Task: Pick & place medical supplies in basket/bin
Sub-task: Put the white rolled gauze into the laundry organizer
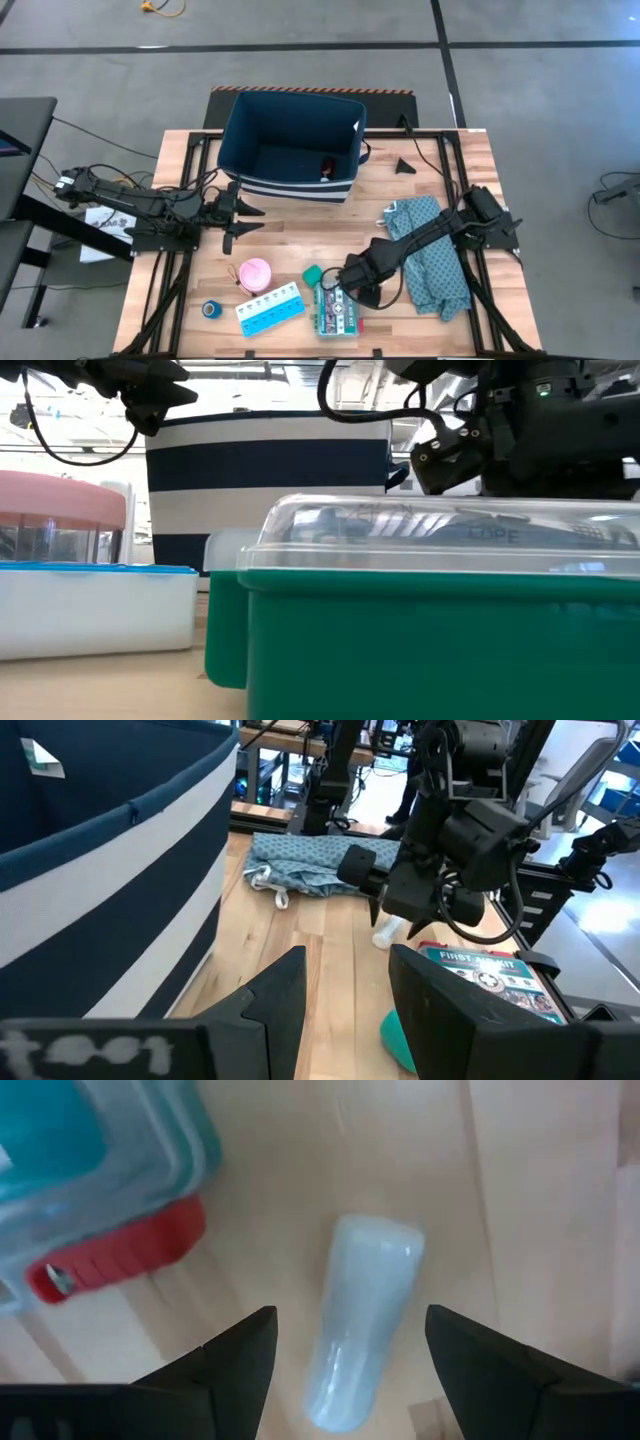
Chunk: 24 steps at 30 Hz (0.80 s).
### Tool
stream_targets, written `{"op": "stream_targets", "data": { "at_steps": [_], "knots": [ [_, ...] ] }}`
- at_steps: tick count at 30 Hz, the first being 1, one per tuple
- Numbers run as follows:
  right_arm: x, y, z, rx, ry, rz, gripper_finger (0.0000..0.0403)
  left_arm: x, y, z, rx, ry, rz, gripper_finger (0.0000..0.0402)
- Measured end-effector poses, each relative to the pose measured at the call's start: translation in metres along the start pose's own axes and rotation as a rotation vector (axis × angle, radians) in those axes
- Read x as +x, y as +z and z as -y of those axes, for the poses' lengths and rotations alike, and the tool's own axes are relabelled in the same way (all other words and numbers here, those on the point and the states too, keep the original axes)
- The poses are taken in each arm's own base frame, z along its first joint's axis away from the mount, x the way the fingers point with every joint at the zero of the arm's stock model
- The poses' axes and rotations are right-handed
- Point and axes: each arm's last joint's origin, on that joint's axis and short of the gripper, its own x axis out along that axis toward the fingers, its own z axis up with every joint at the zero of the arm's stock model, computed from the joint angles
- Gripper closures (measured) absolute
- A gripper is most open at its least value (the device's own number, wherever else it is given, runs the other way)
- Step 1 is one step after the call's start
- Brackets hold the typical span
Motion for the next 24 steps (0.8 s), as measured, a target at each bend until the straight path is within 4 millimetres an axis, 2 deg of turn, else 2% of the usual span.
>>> {"op": "stream_targets", "data": {
  "at_steps": [8, 15, 18, 24],
  "knots": [
    [0.0, 0.008, 0.0, 0.061, 0.008, 0.073, 0.0153, 0.0, 0.0, 0.0, 0.002, 0.001, -0.004, 0.0266],
    [0.021, 0.01, 0.007, 0.081, 0.008, 0.022, 0.0158, 0.0, -0.001, 0.0, 0.009, 0.001, -0.008, 0.0266],
    [0.029, 0.013, 0.01, 0.096, -0.002, -0.01, 0.0167, 0.0, -0.001, 0.0, 0.009, 0.001, -0.009, 0.0266],
    [0.027, 0.017, 0.016, 0.174, 0.019, -0.006, 0.0203, 0.0, -0.001, 0.0, 0.009, 0.001, -0.007, 0.0266]
  ]
}}
